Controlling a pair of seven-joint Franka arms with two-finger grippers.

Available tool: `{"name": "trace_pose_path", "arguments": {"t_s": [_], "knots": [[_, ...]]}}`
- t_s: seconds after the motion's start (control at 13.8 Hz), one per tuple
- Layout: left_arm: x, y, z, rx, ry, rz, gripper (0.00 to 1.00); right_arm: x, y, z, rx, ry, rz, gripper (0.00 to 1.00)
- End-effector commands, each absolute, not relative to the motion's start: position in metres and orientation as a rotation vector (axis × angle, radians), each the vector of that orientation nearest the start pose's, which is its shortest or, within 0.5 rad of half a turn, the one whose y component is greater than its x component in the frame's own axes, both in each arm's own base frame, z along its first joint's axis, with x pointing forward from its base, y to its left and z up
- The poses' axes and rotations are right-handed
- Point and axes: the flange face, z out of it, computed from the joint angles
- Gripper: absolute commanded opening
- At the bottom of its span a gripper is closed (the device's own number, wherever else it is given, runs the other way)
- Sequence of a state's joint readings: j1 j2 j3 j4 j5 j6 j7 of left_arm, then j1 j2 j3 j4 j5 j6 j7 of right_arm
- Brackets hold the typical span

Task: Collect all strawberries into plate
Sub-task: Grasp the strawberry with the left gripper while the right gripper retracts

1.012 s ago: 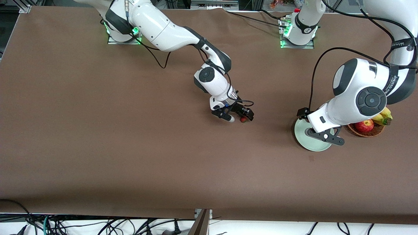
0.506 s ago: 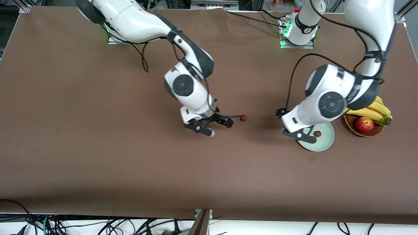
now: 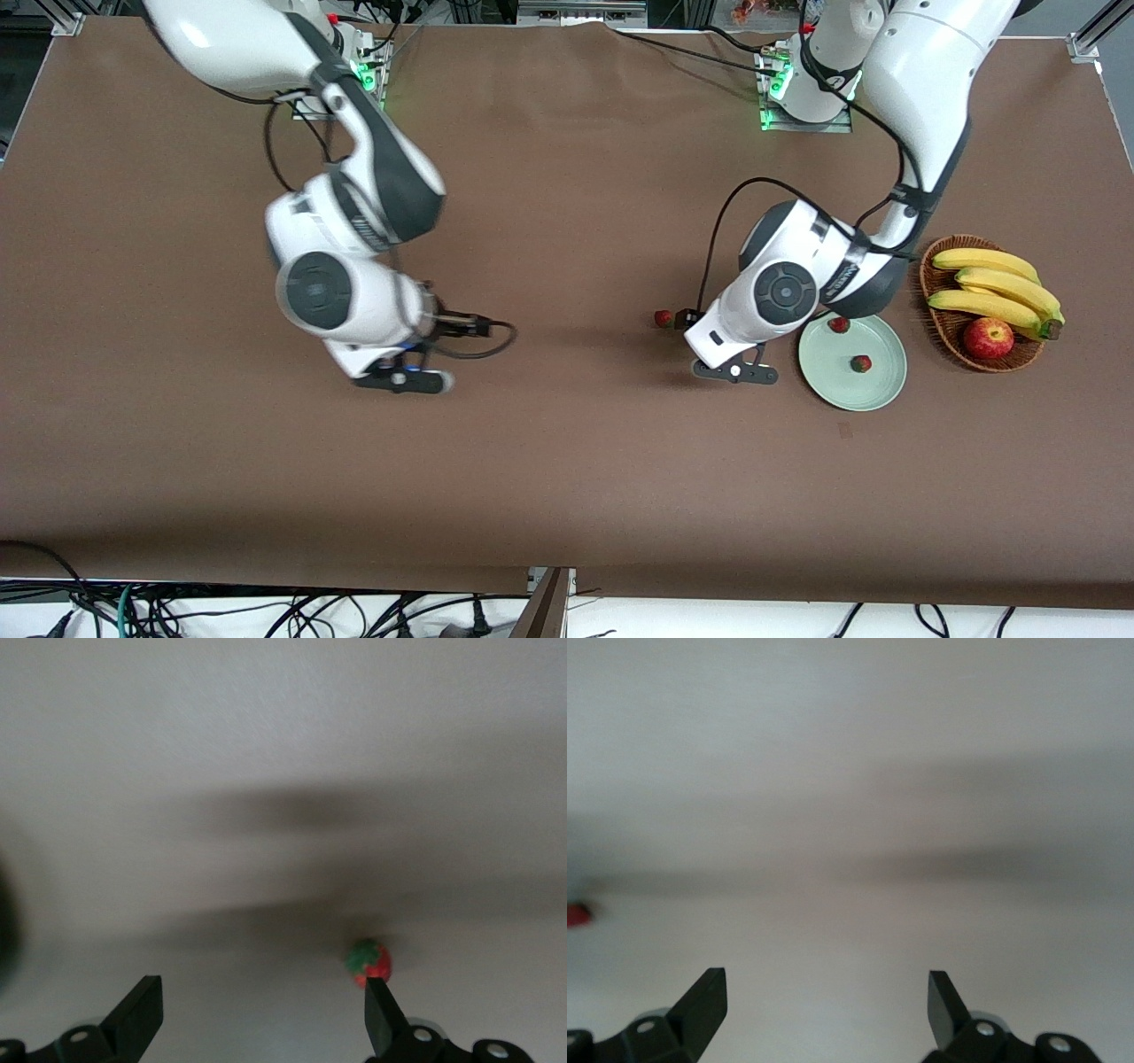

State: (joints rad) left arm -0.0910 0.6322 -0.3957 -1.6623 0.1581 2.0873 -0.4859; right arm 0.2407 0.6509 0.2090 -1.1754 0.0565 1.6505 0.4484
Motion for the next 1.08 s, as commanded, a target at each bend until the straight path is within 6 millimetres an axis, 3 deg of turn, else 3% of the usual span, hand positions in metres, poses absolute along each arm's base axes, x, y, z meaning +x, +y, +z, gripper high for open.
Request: {"name": "trace_pose_path", "arguments": {"t_s": [0.0,0.14,0.29,0.36,0.51,0.65,0.79,0.94,1.01], "knots": [[0.583,-0.296,0.222,-3.161,-0.101,0.253,1.0,0.634,0.205,0.449,-3.05,-0.086,0.405,1.0],[0.57,-0.302,0.197,-3.177,-0.242,0.229,1.0,0.626,0.153,0.484,-3.067,-0.146,0.452,1.0],[0.554,-0.306,0.184,-3.157,-0.381,0.236,1.0,0.613,0.102,0.52,-3.056,-0.292,0.476,1.0],[0.551,-0.31,0.184,-3.139,-0.463,0.239,1.0,0.605,0.084,0.539,-3.059,-0.283,0.463,1.0],[0.546,-0.319,0.179,-3.139,-0.496,0.235,0.97,0.59,0.071,0.581,-3.076,-0.249,0.366,1.0],[0.548,-0.32,0.179,-3.15,-0.5,0.218,0.49,0.576,0.063,0.607,-3.089,-0.236,0.304,1.0],[0.549,-0.32,0.181,-3.152,-0.5,0.214,0.18,0.569,0.051,0.626,-3.168,-0.227,0.248,1.0],[0.551,-0.318,0.186,-3.151,-0.504,0.204,0.13,0.559,0.034,0.654,-3.194,-0.191,0.142,1.0],[0.554,-0.315,0.191,-3.149,-0.508,0.197,0.13,0.557,0.031,0.657,-3.197,-0.185,0.137,1.0]]}}
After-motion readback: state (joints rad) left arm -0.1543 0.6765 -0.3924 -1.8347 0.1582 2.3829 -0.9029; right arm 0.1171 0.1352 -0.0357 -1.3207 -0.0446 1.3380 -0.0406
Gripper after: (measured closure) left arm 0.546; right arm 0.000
